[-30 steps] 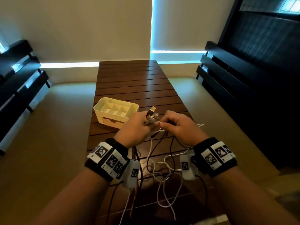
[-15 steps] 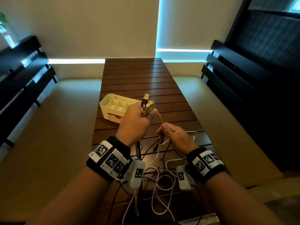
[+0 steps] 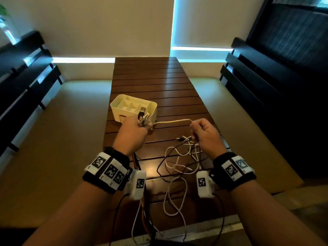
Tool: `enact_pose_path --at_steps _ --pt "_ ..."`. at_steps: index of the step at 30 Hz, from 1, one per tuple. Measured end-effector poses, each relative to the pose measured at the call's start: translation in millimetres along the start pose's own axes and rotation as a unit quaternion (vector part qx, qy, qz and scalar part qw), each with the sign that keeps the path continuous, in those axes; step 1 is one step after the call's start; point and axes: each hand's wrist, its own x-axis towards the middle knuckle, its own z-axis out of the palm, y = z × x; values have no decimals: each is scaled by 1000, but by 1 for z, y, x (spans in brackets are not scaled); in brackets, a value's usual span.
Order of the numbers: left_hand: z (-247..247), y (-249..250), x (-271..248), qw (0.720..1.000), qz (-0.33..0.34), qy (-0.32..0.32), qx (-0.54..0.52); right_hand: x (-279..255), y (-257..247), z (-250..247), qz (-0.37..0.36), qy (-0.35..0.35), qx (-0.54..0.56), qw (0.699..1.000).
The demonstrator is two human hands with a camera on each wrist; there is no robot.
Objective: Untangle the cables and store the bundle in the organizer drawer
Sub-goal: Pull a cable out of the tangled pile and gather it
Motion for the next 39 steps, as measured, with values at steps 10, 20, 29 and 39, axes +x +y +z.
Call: enact_pose_path --at_steps 10,20,29,39 --pt "13 37 -34 991 134 4 -11 -16 -16 0 -87 9 -123 989" --pt "26 40 -39 992 105 -70 8 -31 -31 9 -186 -18 -107 976" --pt "0 48 -46 980 143 21 -133 -10 15 14 -46 -166 -256 951" --pt "-9 17 -26 993 66 55 -75 -4 -2 2 -26 -35 -127 991"
